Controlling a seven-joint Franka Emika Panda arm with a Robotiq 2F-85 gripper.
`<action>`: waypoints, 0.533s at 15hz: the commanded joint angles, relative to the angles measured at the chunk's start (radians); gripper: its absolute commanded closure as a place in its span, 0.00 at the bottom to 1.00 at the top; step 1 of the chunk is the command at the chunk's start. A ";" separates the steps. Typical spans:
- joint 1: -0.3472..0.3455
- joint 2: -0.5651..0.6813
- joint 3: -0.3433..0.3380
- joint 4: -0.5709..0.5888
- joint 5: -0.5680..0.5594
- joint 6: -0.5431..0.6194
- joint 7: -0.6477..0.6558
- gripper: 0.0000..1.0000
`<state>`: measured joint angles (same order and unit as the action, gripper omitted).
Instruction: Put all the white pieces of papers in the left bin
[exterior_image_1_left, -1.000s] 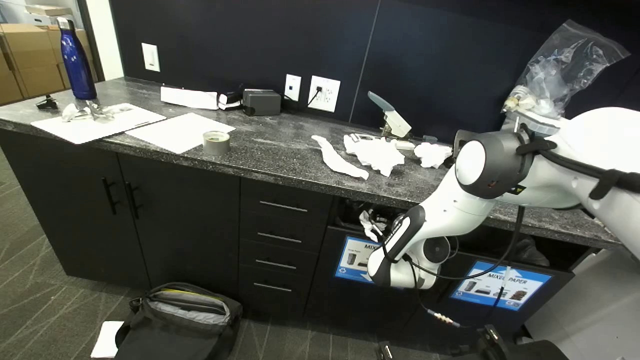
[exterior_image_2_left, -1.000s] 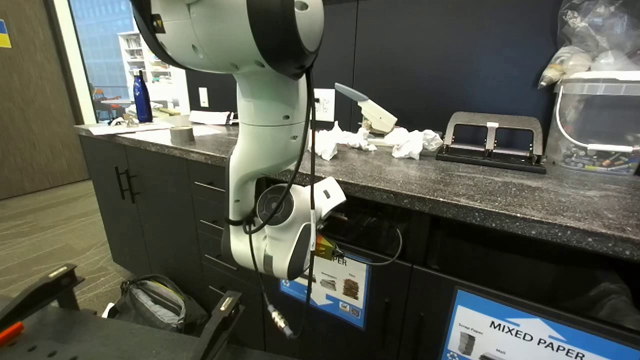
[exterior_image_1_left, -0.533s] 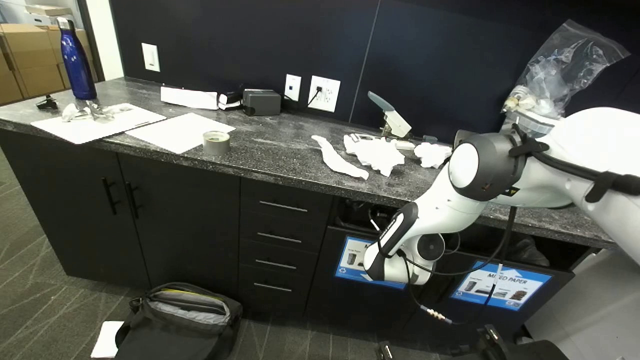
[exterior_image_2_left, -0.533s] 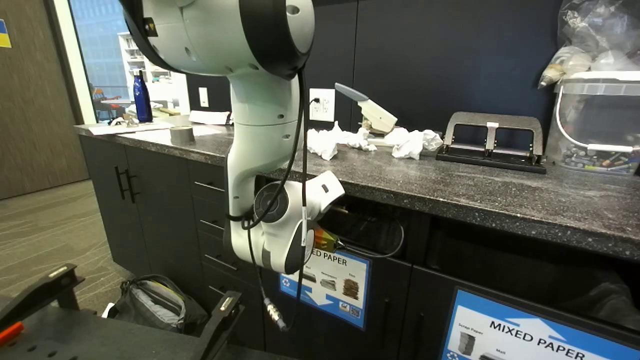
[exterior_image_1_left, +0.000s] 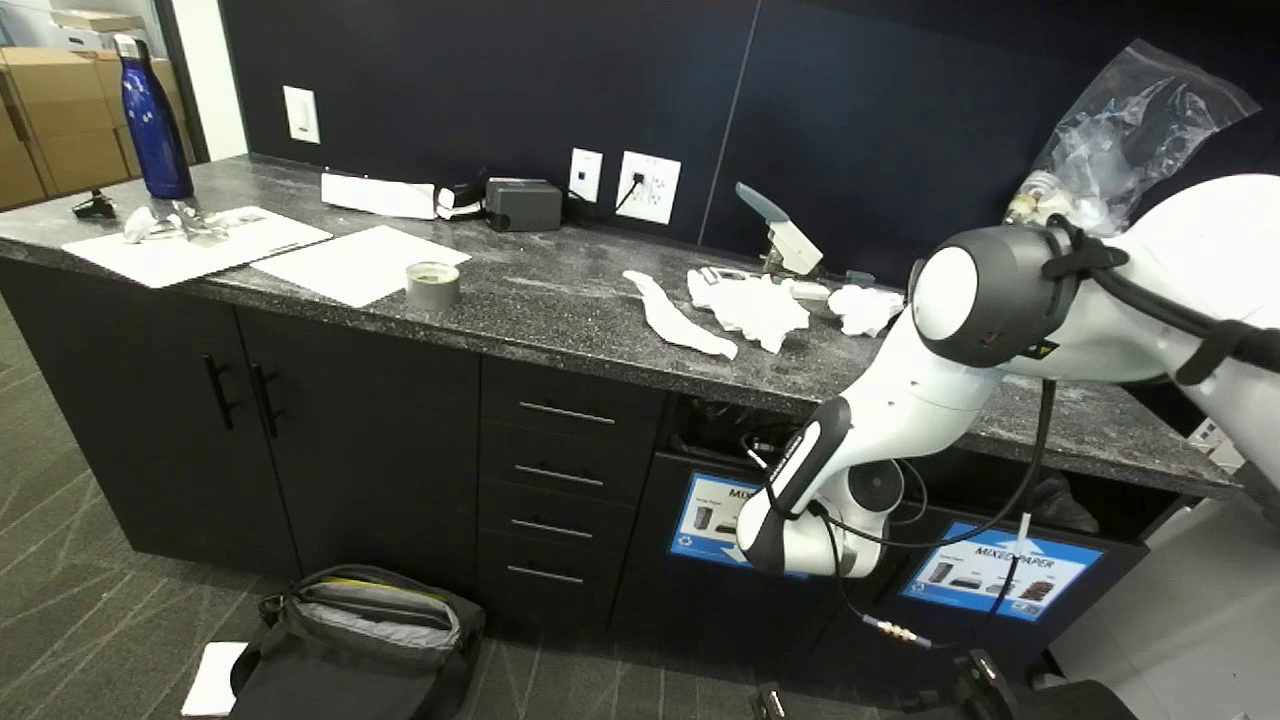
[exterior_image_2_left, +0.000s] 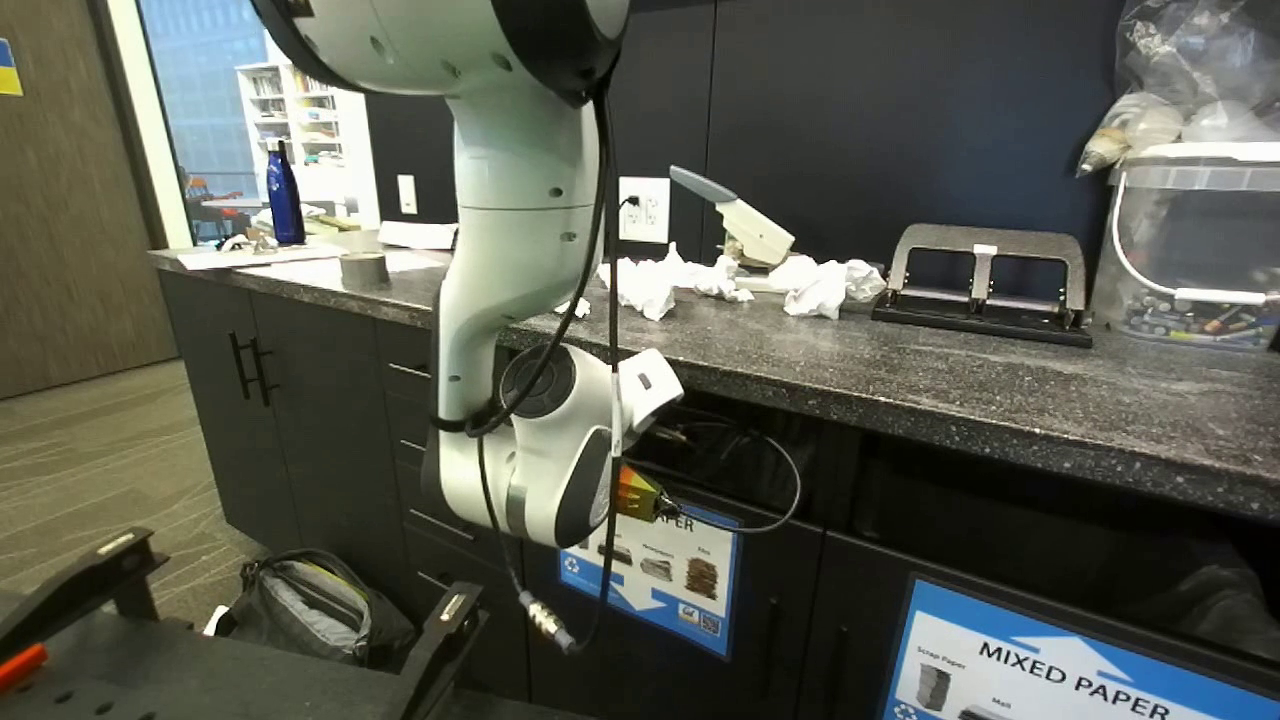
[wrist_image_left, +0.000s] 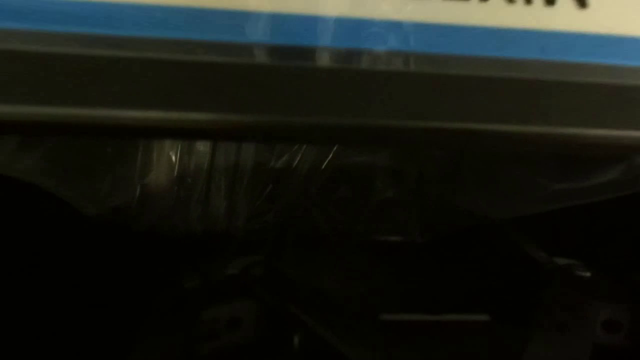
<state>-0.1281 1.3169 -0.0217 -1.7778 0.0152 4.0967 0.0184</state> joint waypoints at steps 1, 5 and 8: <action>-0.028 -0.175 0.016 -0.243 -0.112 -0.106 0.058 0.00; -0.052 -0.370 0.028 -0.434 -0.207 -0.244 0.072 0.00; -0.085 -0.522 0.047 -0.518 -0.261 -0.413 0.068 0.00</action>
<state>-0.1706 0.9884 -0.0013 -2.1515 -0.1915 3.8221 0.0834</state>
